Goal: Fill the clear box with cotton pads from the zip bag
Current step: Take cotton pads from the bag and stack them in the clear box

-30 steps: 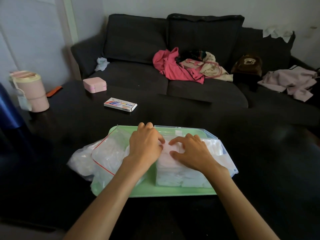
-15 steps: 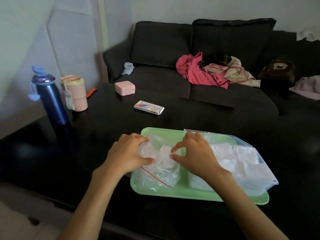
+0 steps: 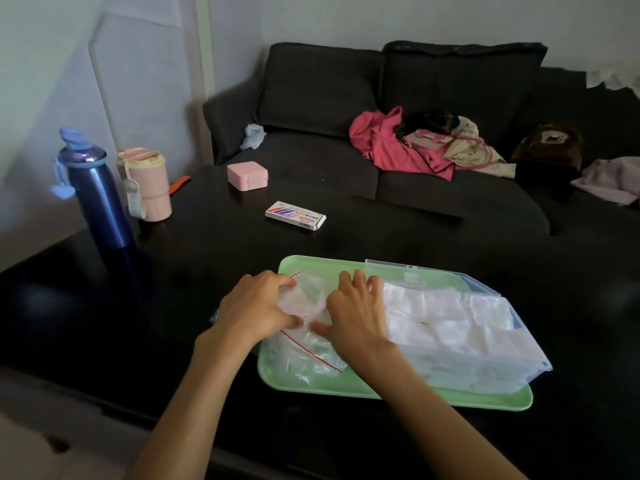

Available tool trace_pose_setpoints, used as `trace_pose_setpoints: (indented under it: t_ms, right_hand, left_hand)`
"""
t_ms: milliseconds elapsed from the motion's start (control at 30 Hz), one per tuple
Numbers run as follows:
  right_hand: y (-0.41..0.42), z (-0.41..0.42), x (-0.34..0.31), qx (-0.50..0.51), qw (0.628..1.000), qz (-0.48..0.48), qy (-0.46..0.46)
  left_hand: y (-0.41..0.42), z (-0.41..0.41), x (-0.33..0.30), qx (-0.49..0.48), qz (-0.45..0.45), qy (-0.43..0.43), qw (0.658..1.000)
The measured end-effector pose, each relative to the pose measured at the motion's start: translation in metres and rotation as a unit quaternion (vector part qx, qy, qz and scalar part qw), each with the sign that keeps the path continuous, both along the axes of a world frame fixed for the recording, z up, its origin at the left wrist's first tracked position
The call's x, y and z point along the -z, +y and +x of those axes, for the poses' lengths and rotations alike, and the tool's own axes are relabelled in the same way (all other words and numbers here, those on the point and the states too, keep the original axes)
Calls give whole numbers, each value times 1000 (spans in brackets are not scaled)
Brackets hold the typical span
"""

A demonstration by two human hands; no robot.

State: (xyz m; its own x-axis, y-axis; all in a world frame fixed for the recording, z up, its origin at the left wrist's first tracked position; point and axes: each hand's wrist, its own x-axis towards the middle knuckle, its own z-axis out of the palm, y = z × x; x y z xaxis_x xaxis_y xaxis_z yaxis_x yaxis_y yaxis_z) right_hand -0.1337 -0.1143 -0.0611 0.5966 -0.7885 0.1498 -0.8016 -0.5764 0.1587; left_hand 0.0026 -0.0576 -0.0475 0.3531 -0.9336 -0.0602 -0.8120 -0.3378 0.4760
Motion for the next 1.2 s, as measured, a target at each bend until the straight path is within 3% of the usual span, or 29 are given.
trace_pose_setpoints:
  t_ms: [133,267,333,433,500,567,600,633,667,733,767,833,967,1067,1200]
  right_hand:
    - [-2,-1,-3,-36,998,3,-56]
    - [-8,-22,-26,-38,958,112,-261]
    - [-10,-37,-43,3,901,236,-365]
    - [-17,-60,-59,21,765,425,-484]
    - [-21,-76,-63,13,690,504,-518]
    - [-24,-86,-62,20,649,536,-540]
    - [-25,-92,-61,23,639,530,-557]
    - [-25,-94,-58,22,646,500,-577]
    - [-25,-95,-55,15,681,434,-589]
    - [-24,-102,-49,-14,799,230,-556]
    - [-22,-100,-46,-41,838,152,-523]
    - [-21,-105,-42,-78,872,93,-474]
    - [-24,-122,-39,-96,886,141,-432]
    - [-25,-129,-39,-65,834,214,-505]
    - [-32,-131,-36,-14,788,187,-587]
  left_hand:
    - [4,-1,-5,-11,-4,-32,999]
    - [2,-1,-6,-19,-25,-49,998]
    - [1,-1,-7,-17,-33,-45,998]
    - [-4,-4,-15,-3,-63,-25,998]
    - [-9,-11,-22,12,-165,50,985]
    - [-12,-21,-32,0,-279,149,949]
    - [-16,-30,-37,-13,-292,200,935]
    - [-18,-38,-40,-28,-274,250,928]
    - [-21,-47,-44,-36,-224,299,927]
    - [-27,-68,-48,-30,-103,408,907]
    - [-28,-74,-48,-27,-59,459,886]
    - [-33,-87,-44,-14,-27,518,855]
    - [-41,-101,-29,9,-65,542,838]
    - [-43,-106,-23,18,-69,557,827]
    - [-46,-114,-22,14,-79,579,812]
